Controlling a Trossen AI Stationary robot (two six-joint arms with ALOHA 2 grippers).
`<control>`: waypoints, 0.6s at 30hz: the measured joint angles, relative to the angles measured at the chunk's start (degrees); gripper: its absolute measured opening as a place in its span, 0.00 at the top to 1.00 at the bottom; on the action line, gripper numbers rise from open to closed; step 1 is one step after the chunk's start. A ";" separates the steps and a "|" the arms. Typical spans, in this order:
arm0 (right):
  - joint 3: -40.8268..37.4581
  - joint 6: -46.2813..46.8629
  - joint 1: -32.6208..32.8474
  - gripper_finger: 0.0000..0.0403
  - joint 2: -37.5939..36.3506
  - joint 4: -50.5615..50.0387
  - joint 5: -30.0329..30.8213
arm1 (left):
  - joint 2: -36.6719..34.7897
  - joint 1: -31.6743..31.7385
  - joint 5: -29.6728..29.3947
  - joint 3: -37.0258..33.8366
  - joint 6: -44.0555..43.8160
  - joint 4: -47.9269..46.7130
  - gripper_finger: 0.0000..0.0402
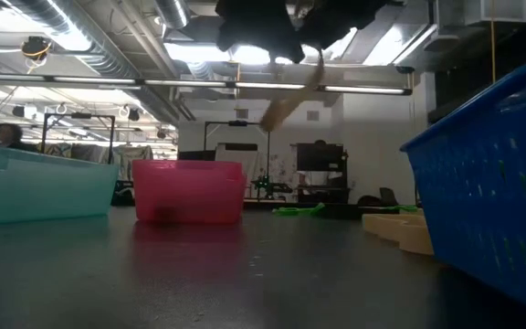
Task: Sort rubber bands into baskets
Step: Put the light yellow rubber band into the light blue bin
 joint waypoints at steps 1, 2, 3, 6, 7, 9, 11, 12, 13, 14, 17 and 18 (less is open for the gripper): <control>0.01 0.19 0.01 0.95 0.00 -0.01 -0.02 | 0.00 0.01 0.33 0.00 0.00 -0.32 0.99; 0.01 0.22 0.01 0.92 0.00 -0.01 -0.02 | 0.00 0.00 0.58 -0.01 0.03 -0.85 1.00; 0.00 0.23 0.01 0.88 0.00 0.04 -0.02 | 0.00 0.00 0.75 -0.02 0.15 -0.88 1.00; -0.01 0.25 -0.01 0.76 0.00 0.61 0.58 | -0.40 -0.02 1.18 -0.02 0.40 -1.49 1.00; 0.01 0.25 -0.01 0.71 0.00 0.66 1.65 | -0.66 -0.02 1.21 -0.02 -0.01 -2.13 1.00; 0.00 0.03 -0.01 0.63 -0.11 0.64 4.38 | -2.15 -0.09 1.31 -0.02 -0.99 -4.73 1.00; 0.01 -0.05 -0.04 0.57 -0.39 0.59 7.26 | -4.07 -0.31 1.17 -0.02 -2.52 -7.23 1.00; 0.01 -0.08 -0.05 0.54 -0.53 0.61 8.72 | -5.00 -0.39 1.21 -0.02 -3.12 -8.69 1.00; 0.01 -0.11 -0.05 0.51 -0.73 0.34 10.10 | -6.33 -0.46 1.31 -0.02 -3.34 -10.29 1.00; 0.01 -0.17 -0.05 0.49 -0.79 0.12 11.60 | -7.35 -0.72 1.47 -0.02 -3.48 -12.06 1.00; 0.01 -0.18 -0.05 0.44 -0.79 -0.35 14.57 | -11.31 -0.85 2.50 -0.02 -4.64 -18.46 1.00; 0.01 -0.20 -0.05 0.44 -0.79 -0.75 14.81 | -12.77 -0.87 2.78 -0.02 -5.72 -20.69 1.00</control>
